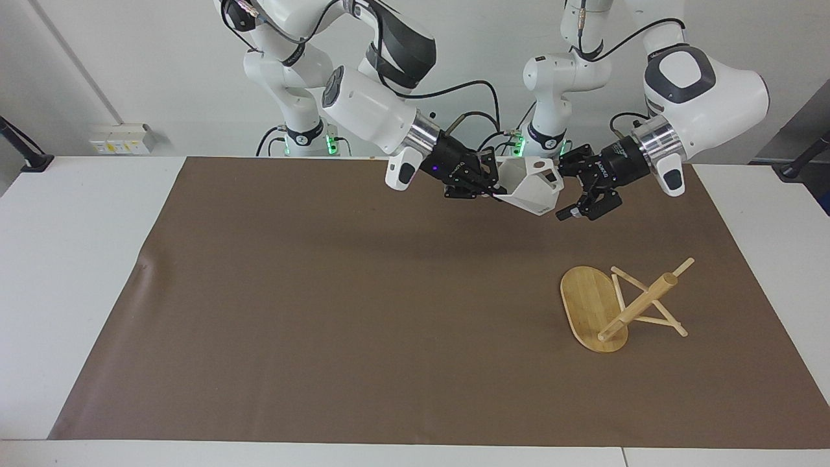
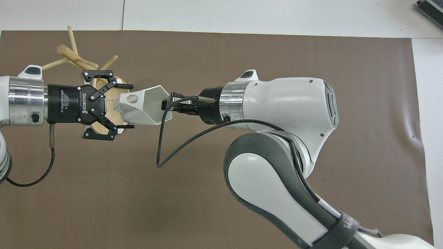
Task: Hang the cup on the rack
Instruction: 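Carry the cup to the left gripper and grasp it with the left gripper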
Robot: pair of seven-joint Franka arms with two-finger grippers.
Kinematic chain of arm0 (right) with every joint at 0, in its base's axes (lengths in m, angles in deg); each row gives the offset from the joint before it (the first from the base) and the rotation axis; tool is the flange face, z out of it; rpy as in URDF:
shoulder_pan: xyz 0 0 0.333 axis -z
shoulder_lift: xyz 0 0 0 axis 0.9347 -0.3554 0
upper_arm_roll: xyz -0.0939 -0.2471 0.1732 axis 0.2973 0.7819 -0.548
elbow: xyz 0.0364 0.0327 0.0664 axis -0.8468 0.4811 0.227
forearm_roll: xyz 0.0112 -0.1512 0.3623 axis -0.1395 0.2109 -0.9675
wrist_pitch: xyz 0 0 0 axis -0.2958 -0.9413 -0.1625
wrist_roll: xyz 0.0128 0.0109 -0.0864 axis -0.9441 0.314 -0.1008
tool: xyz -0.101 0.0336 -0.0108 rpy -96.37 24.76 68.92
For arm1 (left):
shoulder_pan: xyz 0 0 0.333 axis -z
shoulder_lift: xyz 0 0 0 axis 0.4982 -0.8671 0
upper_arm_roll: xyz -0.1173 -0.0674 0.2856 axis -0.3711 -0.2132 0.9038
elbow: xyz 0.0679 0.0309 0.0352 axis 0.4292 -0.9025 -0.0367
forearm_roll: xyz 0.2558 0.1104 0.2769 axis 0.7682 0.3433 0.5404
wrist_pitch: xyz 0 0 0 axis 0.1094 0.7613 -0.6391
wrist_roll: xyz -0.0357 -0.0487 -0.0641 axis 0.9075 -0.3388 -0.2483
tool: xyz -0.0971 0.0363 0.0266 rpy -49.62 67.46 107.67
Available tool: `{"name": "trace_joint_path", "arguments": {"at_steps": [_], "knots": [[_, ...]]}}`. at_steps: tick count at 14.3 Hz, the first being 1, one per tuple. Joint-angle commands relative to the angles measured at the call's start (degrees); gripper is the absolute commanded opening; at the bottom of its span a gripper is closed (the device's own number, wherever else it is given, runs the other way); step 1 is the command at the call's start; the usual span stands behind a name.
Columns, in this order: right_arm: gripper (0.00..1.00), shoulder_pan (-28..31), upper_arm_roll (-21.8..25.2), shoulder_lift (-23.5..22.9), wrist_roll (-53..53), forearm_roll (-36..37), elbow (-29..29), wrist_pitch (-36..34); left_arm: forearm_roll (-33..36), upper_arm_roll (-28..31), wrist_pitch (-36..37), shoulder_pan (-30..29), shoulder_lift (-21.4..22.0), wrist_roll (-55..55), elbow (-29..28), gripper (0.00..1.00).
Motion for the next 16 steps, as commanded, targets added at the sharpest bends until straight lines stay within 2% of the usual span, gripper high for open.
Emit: {"name": "trace_joint_path", "arguments": {"at_steps": [1, 5, 6, 8, 9, 10, 13, 16], "knots": [[0.0, 0.78, -0.96, 0.01, 0.98, -0.62, 0.01, -0.5, -0.28, 0.51, -2.62, 1.76, 0.72, 0.67, -1.81, 1.0], [0.0, 0.78, -0.96, 0.01, 1.07, -0.62, 0.01, -0.5, 0.25, 0.51, -3.24, 2.91, 0.8, 0.49, -1.99, 0.98], [0.0, 0.78, -0.96, 0.01, 1.33, -0.54, 0.01, -0.5, 0.25, 0.51, -3.07, 2.91, 0.8, 0.58, -1.99, 0.86], [0.0, 0.78, -0.96, 0.01, 1.34, -0.62, 0.01, -0.5, 0.25, 0.6, -2.45, 2.39, 0.89, 0.5, -1.99, 0.33], [0.0, 0.78, -0.96, 0.01, 1.34, -0.62, 0.01, -0.5, 0.25, 0.6, -2.36, 2.3, 0.98, 0.49, -1.99, 0.12], [0.0, 0.78, -0.96, 0.01, 1.42, -0.62, 0.01, -0.5, 0.33, 0.6, -2.36, 2.21, 0.98, 0.32, -1.99, 0.0], [0.01, 0.79, -0.96, 0.01, 2.57, -0.62, 0.01, -0.5, 1.48, 0.95, -2.27, 2.03, 1.24, 0.06, -1.72, 0.0], [0.25, 0.87, -0.87, 0.01, 2.57, -0.54, 0.1, -0.5, 1.48, 1.21, -1.4, 0.71, 1.42, -0.03, -1.9, 0.0]]}}
